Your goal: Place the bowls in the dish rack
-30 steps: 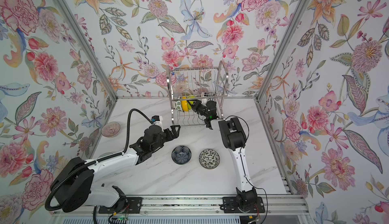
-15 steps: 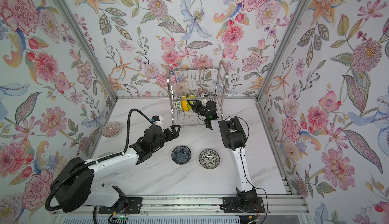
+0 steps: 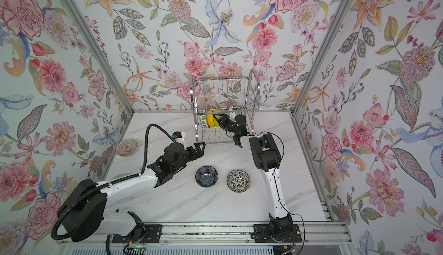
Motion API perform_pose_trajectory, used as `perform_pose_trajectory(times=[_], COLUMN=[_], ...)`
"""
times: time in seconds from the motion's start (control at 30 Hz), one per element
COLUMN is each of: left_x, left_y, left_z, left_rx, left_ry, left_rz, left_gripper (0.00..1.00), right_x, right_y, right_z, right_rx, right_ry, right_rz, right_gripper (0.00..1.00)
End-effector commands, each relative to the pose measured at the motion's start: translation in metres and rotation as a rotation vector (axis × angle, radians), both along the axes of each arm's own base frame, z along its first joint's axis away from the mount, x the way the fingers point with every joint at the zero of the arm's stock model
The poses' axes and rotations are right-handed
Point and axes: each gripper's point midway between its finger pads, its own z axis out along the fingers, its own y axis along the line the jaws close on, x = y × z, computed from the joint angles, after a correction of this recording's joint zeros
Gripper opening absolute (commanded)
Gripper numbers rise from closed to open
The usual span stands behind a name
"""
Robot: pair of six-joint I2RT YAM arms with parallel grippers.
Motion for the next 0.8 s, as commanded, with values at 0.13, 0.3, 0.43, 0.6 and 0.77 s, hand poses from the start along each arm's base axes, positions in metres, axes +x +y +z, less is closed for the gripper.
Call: perform_pose_trajectory(times=[0.13, 0.3, 0.43, 0.6, 0.77], left_x=[0.002, 0.001, 0.0, -0.001, -0.002], left_y=[-0.001, -0.002, -0.002, -0.002, -0.003], left_z=[0.006, 0.006, 0.007, 0.007, 0.009], left_rx=[-0.012, -0.011, -0.012, -0.013, -0.016], left_ry=[-0.001, 0.0, -0.001, -0.002, -0.005], left_rz=[-0.002, -0.003, -0.002, -0.002, -0.003], left_gripper=[0.99, 0.99, 0.99, 0.99, 0.99], right_x=[-0.002, -0.002, -0.002, -0.003, -0.006], right_y=[-0.007, -0.01, -0.011, -0.011, -0.013], right_z=[0.028, 0.032, 0.037, 0.041, 0.046], right_rx=[-0.002, -0.006, -0.023, -0.031, -0.038], right_ry=[-0.048, -0.058, -0.074, -0.082, -0.093], right_rz=[-0.014, -0.029, -0.036, -0.03, -0.04], right_gripper=[0.52, 0.53, 0.53, 0.54, 0.54])
